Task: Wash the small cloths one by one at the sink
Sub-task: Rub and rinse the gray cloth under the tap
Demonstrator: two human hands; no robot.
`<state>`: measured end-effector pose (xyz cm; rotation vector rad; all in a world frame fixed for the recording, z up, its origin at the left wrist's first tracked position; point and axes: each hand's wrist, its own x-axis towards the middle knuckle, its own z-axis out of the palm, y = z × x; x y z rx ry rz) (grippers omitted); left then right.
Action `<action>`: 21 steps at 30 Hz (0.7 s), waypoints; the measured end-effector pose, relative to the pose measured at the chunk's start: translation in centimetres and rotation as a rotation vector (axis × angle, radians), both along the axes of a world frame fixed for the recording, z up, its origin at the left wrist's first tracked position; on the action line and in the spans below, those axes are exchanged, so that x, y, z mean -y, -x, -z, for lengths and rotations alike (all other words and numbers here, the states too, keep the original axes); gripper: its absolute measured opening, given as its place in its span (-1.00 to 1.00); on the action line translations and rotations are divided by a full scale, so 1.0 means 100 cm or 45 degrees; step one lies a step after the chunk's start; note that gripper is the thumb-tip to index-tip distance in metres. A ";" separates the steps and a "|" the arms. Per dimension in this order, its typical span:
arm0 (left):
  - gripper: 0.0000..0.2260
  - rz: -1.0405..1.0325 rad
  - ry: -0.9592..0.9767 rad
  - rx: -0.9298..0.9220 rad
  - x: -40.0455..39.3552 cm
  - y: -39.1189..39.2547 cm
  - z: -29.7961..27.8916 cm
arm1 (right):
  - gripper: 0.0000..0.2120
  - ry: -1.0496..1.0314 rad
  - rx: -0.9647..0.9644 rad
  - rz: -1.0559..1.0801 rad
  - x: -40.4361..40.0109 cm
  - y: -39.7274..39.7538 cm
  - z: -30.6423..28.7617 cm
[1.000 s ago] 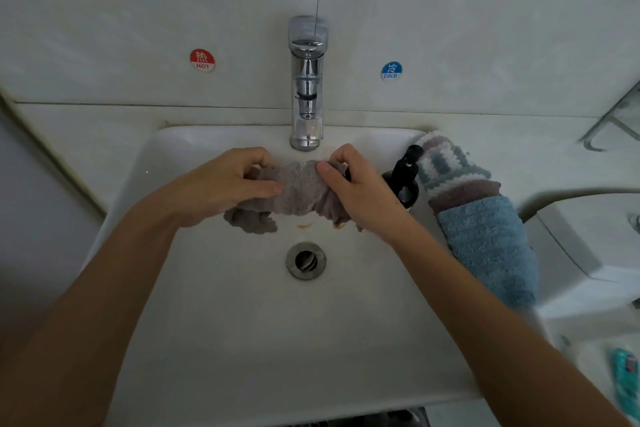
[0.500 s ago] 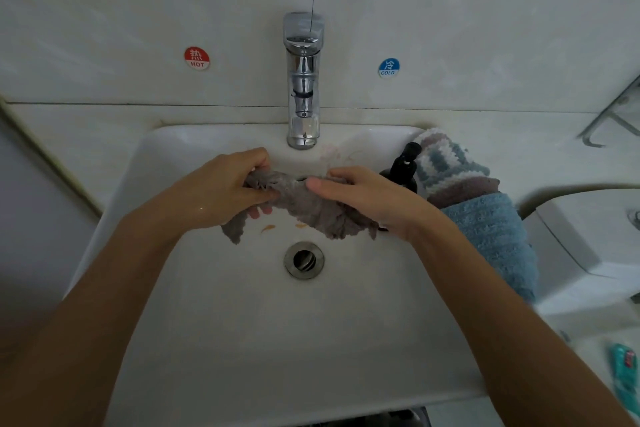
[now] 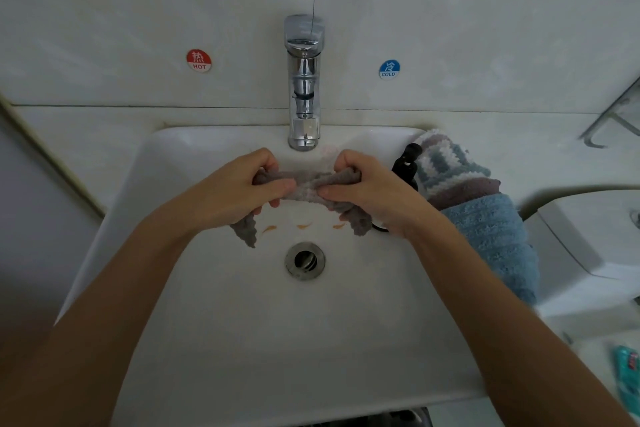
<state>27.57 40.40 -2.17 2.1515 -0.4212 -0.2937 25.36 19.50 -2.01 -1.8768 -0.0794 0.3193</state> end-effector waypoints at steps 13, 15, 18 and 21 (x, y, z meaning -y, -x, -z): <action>-0.96 -0.051 -0.037 0.166 0.003 -0.003 0.010 | -0.79 -0.009 0.206 0.394 -0.016 0.001 0.010; -0.94 -0.183 0.092 0.192 0.012 -0.002 0.015 | -0.76 -0.013 0.273 0.461 -0.021 0.000 0.015; -0.82 -0.399 0.277 0.209 0.030 0.003 0.023 | -0.75 0.008 0.362 0.457 -0.029 0.002 0.022; -0.71 -0.531 0.328 0.308 0.046 0.014 0.028 | -0.69 -0.032 0.405 0.494 -0.038 0.005 0.025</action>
